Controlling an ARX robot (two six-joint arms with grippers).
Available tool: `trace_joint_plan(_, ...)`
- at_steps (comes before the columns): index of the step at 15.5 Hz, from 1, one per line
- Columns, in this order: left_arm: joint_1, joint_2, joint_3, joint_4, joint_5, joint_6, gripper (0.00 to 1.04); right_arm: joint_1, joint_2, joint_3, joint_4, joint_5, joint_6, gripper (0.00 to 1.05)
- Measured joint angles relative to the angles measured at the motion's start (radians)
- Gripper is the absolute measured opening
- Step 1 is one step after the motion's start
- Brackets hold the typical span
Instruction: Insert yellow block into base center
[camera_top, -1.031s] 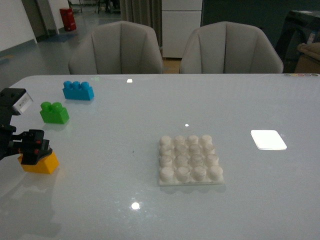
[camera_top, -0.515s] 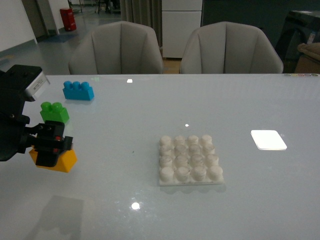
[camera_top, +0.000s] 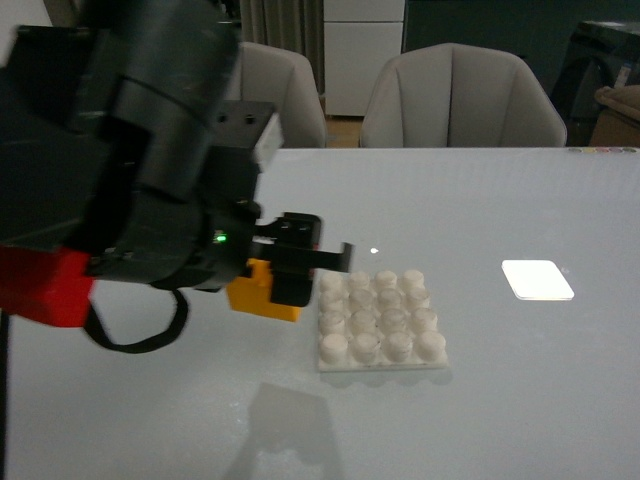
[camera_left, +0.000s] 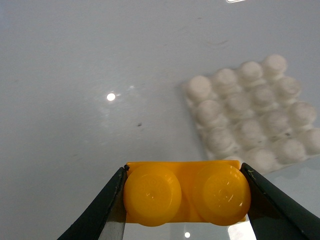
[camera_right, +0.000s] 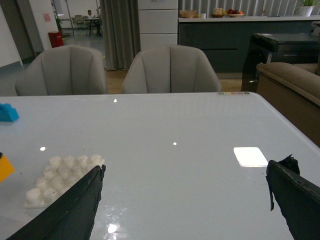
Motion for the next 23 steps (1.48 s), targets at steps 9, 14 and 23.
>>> trace_joint_plan(9, -0.168, 0.280, 0.346, -0.172, -0.138, -0.191, 0.59, 0.000, 0.000, 0.000, 0.000, 0.000, 0.000, 0.98)
trace_joint_plan(14, -0.180, 0.335, 0.403, -0.204, -0.156, -0.267, 0.59, 0.000, 0.000, 0.000, 0.000, 0.000, 0.000, 0.98)
trace_joint_plan(23, -0.212, 0.360, 0.439, -0.227, -0.170, -0.323, 0.59, 0.000, 0.000, 0.000, 0.000, 0.000, 0.000, 0.98)
